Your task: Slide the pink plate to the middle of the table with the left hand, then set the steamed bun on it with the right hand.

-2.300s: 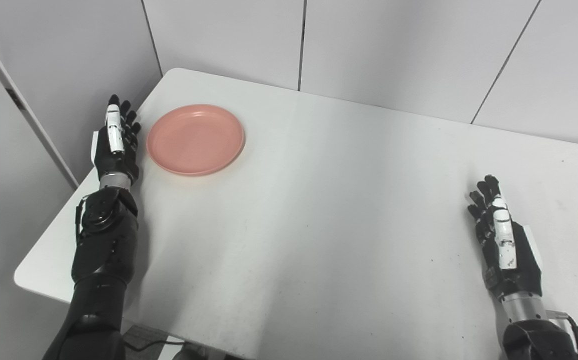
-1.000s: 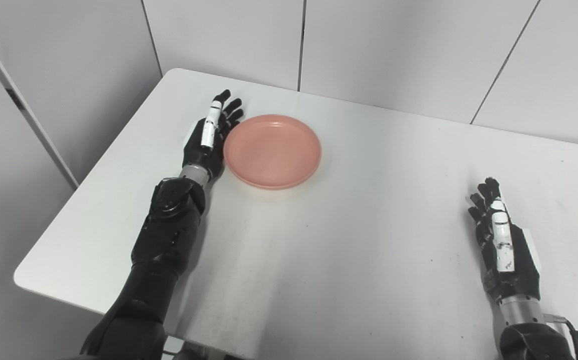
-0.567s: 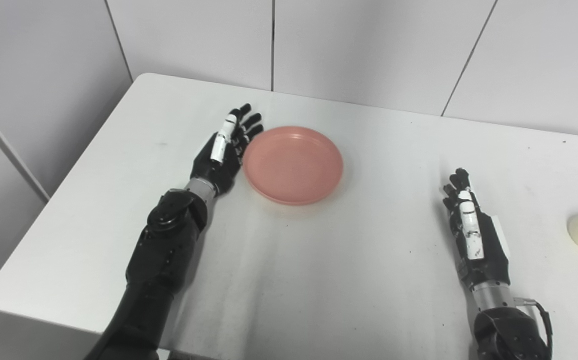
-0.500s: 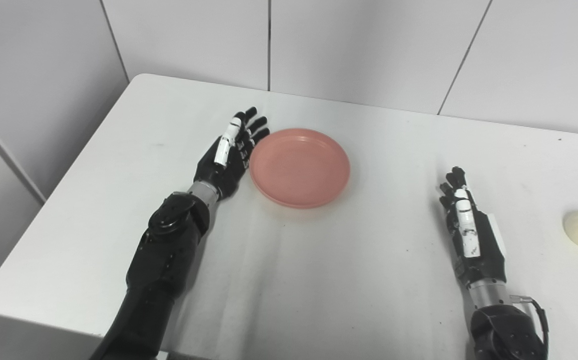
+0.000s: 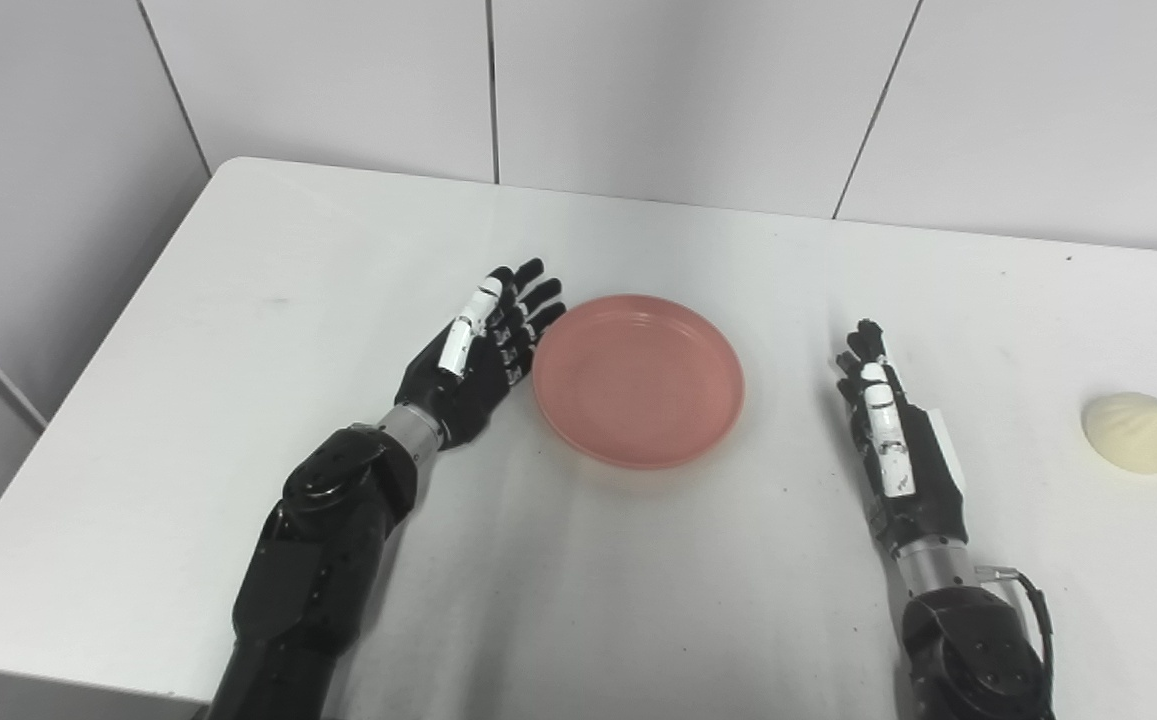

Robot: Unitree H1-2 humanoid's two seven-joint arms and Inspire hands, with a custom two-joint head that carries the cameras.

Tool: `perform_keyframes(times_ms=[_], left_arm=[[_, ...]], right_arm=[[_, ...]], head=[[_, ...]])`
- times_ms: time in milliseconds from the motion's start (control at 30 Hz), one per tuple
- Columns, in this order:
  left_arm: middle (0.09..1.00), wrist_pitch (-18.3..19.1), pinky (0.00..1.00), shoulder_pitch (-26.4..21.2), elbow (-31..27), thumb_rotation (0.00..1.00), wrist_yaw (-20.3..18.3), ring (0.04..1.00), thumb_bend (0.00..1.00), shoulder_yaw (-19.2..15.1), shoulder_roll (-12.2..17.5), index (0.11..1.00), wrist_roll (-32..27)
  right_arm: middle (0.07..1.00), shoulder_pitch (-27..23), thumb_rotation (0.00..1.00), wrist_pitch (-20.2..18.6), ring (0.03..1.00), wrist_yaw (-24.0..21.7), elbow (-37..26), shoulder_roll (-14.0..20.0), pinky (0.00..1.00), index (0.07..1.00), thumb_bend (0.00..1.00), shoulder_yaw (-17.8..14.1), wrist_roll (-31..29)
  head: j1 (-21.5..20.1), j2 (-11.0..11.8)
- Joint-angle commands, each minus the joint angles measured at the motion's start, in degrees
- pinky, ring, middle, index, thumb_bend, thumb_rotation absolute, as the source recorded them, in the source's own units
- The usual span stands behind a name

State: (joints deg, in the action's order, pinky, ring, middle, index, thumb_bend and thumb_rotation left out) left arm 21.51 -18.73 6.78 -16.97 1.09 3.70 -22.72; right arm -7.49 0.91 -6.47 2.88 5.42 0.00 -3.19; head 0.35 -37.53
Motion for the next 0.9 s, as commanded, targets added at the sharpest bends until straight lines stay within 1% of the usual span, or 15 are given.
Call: perform_keyframes(times_ms=[0, 33, 167, 433, 533, 667, 867], left_arm=[[0.985, 1.46, 0.99, -0.06, -2.12, 1.00, -1.69, 0.975, 0.35, 1.07, -0.41, 0.999, -0.69], [0.982, 1.62, 0.99, 0.09, -2.43, 1.00, -1.70, 0.972, 0.35, 1.25, -0.40, 0.996, -0.66], [0.981, 2.92, 0.99, 0.92, -3.61, 1.00, -2.51, 0.972, 0.36, 2.14, -0.39, 0.993, -1.19], [0.989, 4.20, 1.00, 2.29, -4.61, 1.00, -3.55, 0.985, 0.36, 2.64, -0.40, 0.996, -1.46], [0.997, 4.08, 1.00, 2.64, -4.61, 1.00, -3.48, 0.995, 0.36, 2.67, -0.50, 0.999, -1.14], [1.000, 1.82, 1.00, 3.21, -4.22, 1.00, -2.39, 1.000, 0.35, 2.50, -1.13, 1.000, 0.26], [1.000, -2.19, 1.00, 3.45, -3.14, 1.00, -0.97, 1.000, 0.35, 1.28, -2.17, 1.000, 1.72]], right_arm=[[1.000, 2.01, 1.00, -0.01, 1.000, 0.04, 2.20, -1.77, 1.00, 1.000, 0.21, 1.34, 0.25], [1.000, 2.01, 1.00, 0.23, 1.000, 0.11, 2.32, -1.82, 1.00, 1.000, 0.20, 1.41, 0.43], [1.000, 2.15, 1.00, -1.79, 1.000, 0.59, 0.89, -2.52, 1.00, 1.000, 0.20, 1.77, 0.66], [1.000, 1.98, 1.00, -2.41, 1.000, 1.49, 1.08, -3.32, 1.00, 1.000, 0.22, 2.14, 1.49], [1.000, 1.91, 1.00, -2.97, 1.000, 1.73, 0.98, -3.63, 1.00, 1.000, 0.22, 2.15, 1.48], [1.000, 1.94, 1.00, -2.79, 1.000, 1.77, 0.81, -3.55, 1.00, 1.000, 0.23, 2.23, 1.52], [1.000, 1.79, 1.00, -2.26, 1.000, 2.47, 1.12, -3.86, 1.00, 1.000, 0.22, 1.94, 1.66]], head=[[-0.64, -0.04], [-0.64, -0.04], [-1.81, -0.29], [-4.14, -0.70], [-4.19, -0.70], [-4.19, -0.70], [-5.14, -0.54]])
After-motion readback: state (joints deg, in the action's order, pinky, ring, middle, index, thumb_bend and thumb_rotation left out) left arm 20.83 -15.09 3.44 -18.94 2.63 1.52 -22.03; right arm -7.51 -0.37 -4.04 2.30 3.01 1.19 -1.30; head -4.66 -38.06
